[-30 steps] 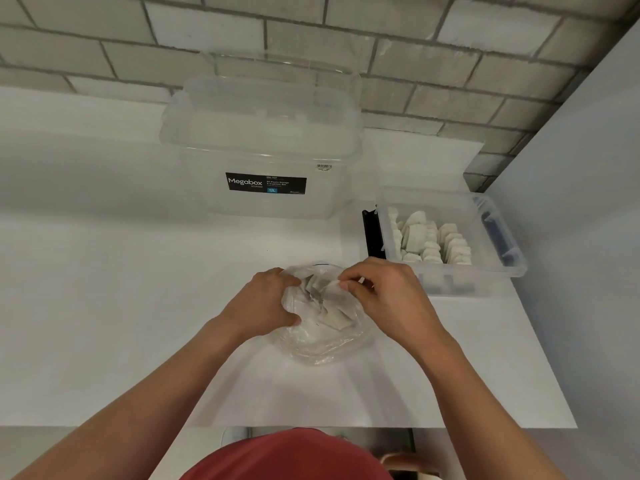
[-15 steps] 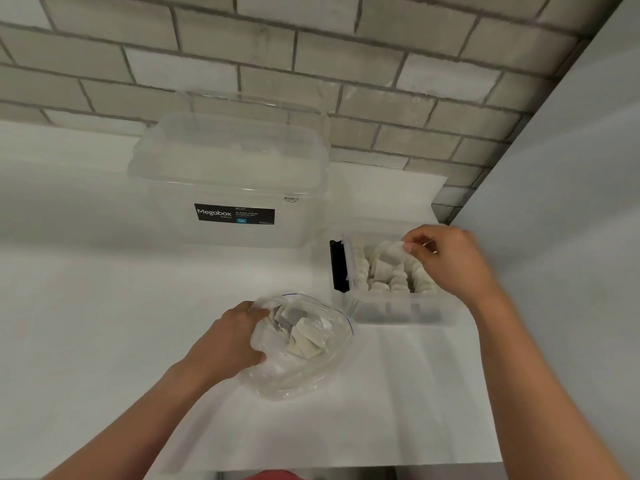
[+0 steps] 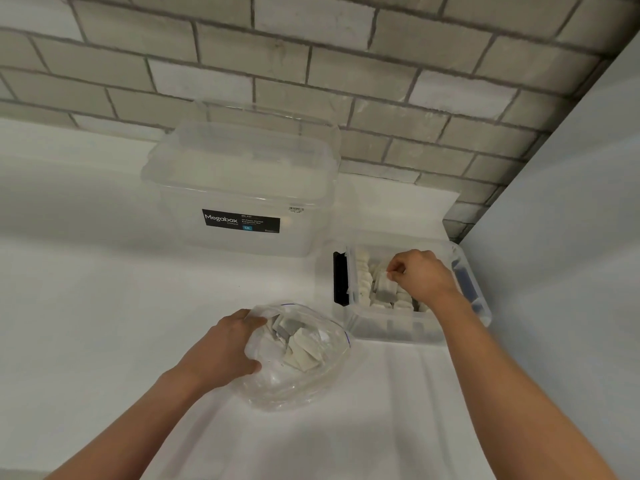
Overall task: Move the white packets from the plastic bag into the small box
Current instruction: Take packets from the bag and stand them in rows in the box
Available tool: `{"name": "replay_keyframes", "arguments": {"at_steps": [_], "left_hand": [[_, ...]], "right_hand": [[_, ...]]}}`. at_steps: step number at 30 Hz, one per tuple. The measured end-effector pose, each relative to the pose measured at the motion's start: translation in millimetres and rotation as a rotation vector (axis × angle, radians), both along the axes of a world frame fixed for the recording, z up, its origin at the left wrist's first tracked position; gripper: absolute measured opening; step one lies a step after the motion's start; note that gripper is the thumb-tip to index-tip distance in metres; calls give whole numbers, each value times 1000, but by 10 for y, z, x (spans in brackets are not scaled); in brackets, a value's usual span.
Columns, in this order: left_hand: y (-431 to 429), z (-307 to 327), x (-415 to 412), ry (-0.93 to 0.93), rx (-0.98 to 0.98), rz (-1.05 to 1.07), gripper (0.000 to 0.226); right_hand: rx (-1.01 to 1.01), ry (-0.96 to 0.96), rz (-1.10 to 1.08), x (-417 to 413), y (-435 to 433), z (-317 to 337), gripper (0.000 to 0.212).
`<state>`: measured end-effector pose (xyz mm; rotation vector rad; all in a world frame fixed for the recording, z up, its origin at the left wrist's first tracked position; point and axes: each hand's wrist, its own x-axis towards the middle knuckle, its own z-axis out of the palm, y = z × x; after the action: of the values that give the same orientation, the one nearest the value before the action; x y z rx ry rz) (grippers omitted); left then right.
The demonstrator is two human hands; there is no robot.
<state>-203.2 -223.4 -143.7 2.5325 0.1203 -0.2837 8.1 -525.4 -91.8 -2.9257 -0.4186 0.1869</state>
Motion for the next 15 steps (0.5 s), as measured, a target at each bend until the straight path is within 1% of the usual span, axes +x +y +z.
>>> {"name": "replay_keyframes", "arguments": {"at_steps": [3, 8, 12, 15], "left_hand": [[4, -14, 12, -3, 5, -6, 72], [14, -28, 8, -5, 8, -16, 69], [20, -40, -4, -5, 16, -24, 70], [25, -47, -16, 1, 12, -34, 62]], "right_hand": [[17, 3, -10, 4, -13, 13, 8], [136, -51, -42, -123, -66, 184, 16], [320, -141, -74, -473, -32, 450, 15], [507, -188, -63, -900, 152, 615, 5]]}}
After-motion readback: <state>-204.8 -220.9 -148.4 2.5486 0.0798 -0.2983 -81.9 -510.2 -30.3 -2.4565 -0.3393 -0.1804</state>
